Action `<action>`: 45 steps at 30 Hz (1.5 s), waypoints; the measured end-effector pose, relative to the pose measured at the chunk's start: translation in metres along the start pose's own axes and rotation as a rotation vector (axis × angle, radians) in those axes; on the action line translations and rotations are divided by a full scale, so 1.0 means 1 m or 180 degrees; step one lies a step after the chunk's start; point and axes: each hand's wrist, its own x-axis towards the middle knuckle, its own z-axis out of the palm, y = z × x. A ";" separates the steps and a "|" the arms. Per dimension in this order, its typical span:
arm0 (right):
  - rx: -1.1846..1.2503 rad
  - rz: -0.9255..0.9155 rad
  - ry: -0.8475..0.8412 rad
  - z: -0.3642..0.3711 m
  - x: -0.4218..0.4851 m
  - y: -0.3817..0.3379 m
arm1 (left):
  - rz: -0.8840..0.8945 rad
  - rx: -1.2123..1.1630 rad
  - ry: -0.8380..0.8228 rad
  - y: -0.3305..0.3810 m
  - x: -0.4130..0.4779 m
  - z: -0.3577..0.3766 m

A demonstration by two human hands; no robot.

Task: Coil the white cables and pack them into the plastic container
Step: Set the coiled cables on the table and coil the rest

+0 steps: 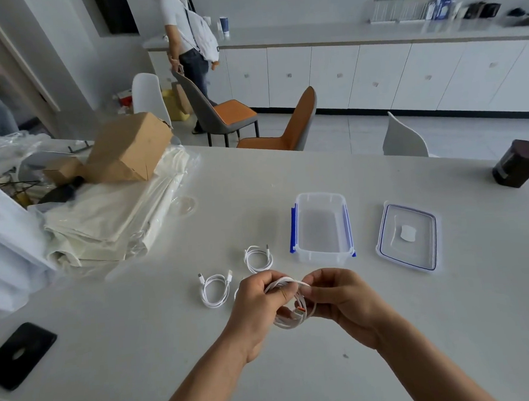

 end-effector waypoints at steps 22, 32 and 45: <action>-0.3092 -0.2463 0.0456 -0.007 0.012 0.023 | -0.0932 -0.1122 -0.0034 0.000 -0.001 0.003; -0.0273 -0.0253 0.0628 0.011 0.013 0.017 | -0.0757 -0.0930 0.0126 -0.005 -0.008 0.009; -0.0712 -0.0553 0.0459 0.013 -0.006 0.020 | -0.0640 -0.1949 0.0362 -0.012 -0.003 0.010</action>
